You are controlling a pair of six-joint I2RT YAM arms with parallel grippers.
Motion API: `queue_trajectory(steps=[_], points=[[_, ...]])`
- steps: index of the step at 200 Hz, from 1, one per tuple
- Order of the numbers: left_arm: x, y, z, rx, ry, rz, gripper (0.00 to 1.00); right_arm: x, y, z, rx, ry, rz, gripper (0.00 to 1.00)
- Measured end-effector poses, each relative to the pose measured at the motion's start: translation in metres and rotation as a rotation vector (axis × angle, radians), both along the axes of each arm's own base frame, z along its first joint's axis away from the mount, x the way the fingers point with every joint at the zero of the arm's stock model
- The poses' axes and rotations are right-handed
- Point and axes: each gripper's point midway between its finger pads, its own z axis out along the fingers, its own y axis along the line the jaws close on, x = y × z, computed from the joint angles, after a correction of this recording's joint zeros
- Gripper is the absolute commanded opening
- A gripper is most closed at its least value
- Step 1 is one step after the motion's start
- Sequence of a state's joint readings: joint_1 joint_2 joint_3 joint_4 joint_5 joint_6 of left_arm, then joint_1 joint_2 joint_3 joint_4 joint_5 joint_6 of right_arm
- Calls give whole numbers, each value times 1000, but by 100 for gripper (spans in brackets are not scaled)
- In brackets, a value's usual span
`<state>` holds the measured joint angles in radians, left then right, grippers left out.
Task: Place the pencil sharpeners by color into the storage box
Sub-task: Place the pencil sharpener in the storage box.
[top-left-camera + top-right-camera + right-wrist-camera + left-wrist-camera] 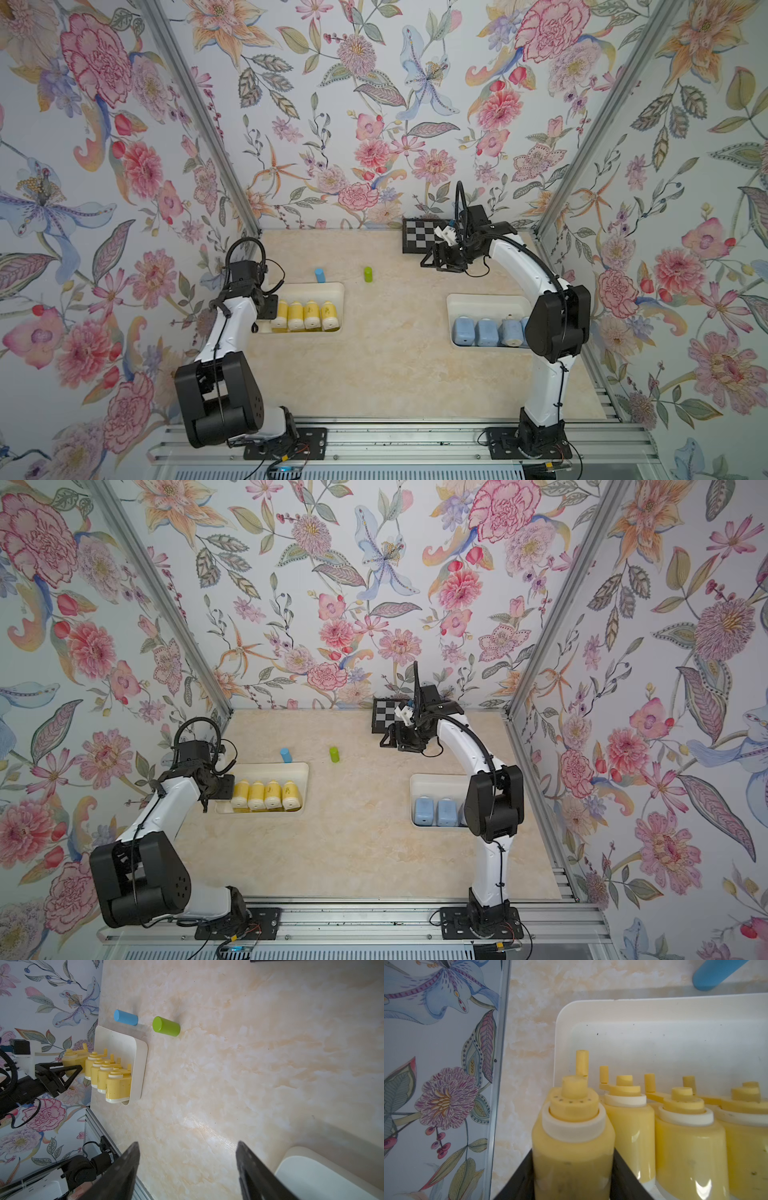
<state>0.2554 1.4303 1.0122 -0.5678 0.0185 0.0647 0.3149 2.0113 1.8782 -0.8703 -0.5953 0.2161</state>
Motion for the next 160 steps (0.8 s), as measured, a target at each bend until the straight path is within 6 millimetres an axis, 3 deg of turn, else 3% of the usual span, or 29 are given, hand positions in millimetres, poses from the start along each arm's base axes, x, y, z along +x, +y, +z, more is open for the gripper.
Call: queue_trajectory(steps=[68, 160], points=[[2, -23, -12, -14, 47, -65, 34, -2, 5, -1, 2, 4, 12, 74], [0, -26, -27, -37, 96, -73, 35, -3, 7, -2, 11, 10, 19, 74]])
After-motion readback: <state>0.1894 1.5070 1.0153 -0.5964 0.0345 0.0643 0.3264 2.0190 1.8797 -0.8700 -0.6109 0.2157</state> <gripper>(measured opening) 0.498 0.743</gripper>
